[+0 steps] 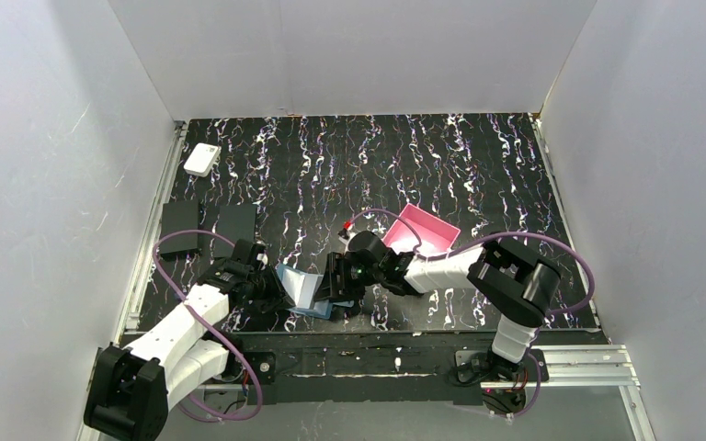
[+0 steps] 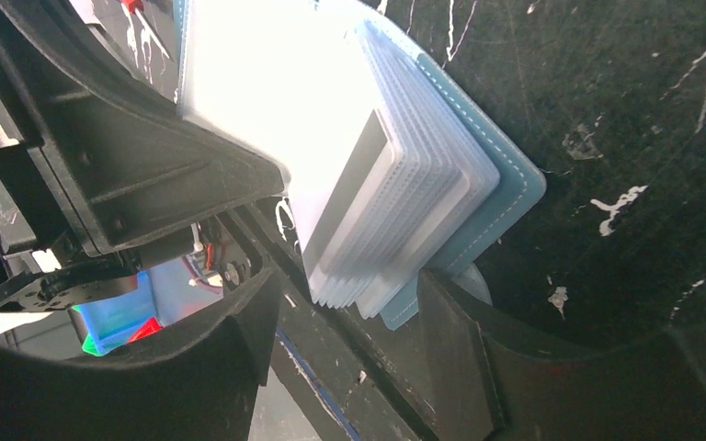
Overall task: Put the credit cards into the card holder
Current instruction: Open the card holder.
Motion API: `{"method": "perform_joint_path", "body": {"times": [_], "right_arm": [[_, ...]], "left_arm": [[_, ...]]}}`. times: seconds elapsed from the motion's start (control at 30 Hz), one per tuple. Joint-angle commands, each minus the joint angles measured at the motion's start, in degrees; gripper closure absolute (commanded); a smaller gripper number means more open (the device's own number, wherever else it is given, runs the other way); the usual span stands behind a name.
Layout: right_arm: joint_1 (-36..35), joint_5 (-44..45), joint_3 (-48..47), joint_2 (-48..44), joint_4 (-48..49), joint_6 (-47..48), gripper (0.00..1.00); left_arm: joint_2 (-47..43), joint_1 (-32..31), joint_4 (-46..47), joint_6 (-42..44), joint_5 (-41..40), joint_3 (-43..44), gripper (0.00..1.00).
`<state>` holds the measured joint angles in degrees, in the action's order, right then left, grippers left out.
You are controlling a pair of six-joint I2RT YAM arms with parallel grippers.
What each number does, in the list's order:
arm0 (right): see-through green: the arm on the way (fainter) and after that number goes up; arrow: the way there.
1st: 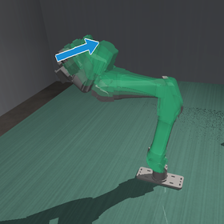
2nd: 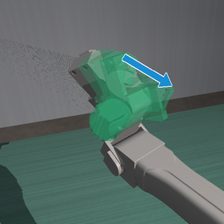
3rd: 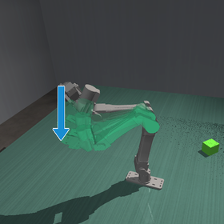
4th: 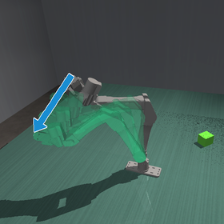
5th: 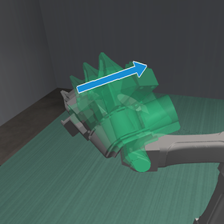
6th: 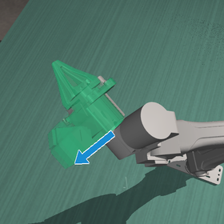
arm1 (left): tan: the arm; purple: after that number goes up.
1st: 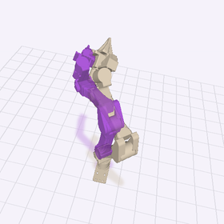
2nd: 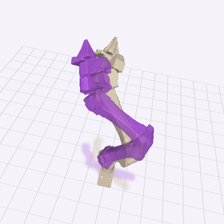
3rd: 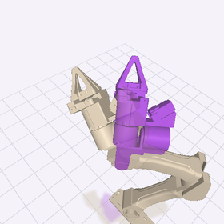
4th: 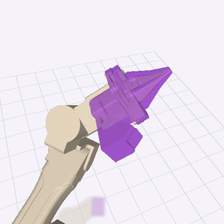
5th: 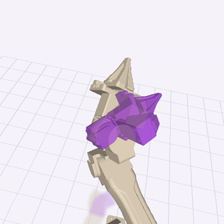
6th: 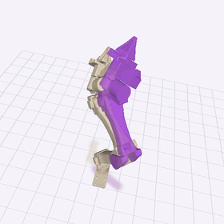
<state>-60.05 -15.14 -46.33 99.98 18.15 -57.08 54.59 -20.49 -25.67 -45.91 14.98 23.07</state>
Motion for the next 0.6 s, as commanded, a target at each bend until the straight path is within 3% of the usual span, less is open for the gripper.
{"method": "perform_joint_path", "body": {"times": [0.0, 0.17, 0.43, 0.47, 0.5, 0.57], "right_arm": [[-1.06, -0.18, -2.31, 0.12, 1.01, 0.32, 0.37], [-3.34, 0.9, -4.63, -1.42, 1.33, 1.93, 0.5], [-3.41, 1.93, -6.12, -0.38, 2.58, 2.96, 0.9], [-3.63, 2.14, -8.56, 0.23, -0.65, 4.41, 0.97], [-4.11, 3.46, -10.52, 0.5, -4.48, 5.69, 0.99], [-4.51, 4.91, -12.08, 0.76, -8.11, 7.04, 0.99]], "left_arm": [[-1.31, -0.32, -0.78, -0.28, -0.13, -1.0, 1.0], [-1.6, -0.25, 0.73, -1.08, 1.15, -2.34, 1.0], [-3.26, -0.32, 2.68, -3.16, 2.02, -5.34, 1.0], [-4.35, -0.3, 2.15, -3.51, 2.85, -5.2, 1.0], [-5.81, -0.28, 0.67, -4.15, 3.55, -4.02, 0.99], [-7.73, -0.25, -2.26, -4.71, 3.9, -1.37, 0.89]]}}
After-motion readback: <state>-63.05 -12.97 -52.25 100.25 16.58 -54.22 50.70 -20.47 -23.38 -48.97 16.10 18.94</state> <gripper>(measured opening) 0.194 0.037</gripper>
